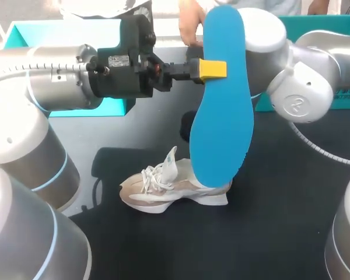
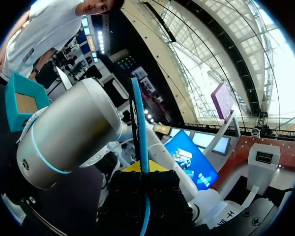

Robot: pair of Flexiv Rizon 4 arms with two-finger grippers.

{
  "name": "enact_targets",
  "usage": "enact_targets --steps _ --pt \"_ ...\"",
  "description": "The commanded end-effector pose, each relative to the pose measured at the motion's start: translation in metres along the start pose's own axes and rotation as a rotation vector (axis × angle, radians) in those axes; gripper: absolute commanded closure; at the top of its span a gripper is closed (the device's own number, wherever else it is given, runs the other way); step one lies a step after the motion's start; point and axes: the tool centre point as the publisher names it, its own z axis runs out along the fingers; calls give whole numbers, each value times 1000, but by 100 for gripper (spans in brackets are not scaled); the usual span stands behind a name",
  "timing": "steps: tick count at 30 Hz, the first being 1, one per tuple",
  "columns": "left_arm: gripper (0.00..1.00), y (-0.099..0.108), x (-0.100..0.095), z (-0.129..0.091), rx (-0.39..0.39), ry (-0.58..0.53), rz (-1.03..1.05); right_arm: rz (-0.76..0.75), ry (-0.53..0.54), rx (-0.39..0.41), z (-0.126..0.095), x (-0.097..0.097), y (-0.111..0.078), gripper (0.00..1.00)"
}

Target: Take the shoe out of the shoebox, open the shoe tongue, remove and reinsert the insole, then place the shoe into the shoebox

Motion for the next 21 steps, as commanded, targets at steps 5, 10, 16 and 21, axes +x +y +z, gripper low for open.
enact_targets --steps 5,10,16,21 --pt "100 3 2 1 6 -4 -1 27 3 0 18 -1 11 0" --pt "100 3 2 1 6 -4 -1 9 24 -5 34 -9 16 0" --pt "100 3 2 1 6 -4 -1 -18 23 -15 49 -23 20 0" --pt "100 3 2 1 6 -4 -1 -44 55 -19 71 -34 19 3"
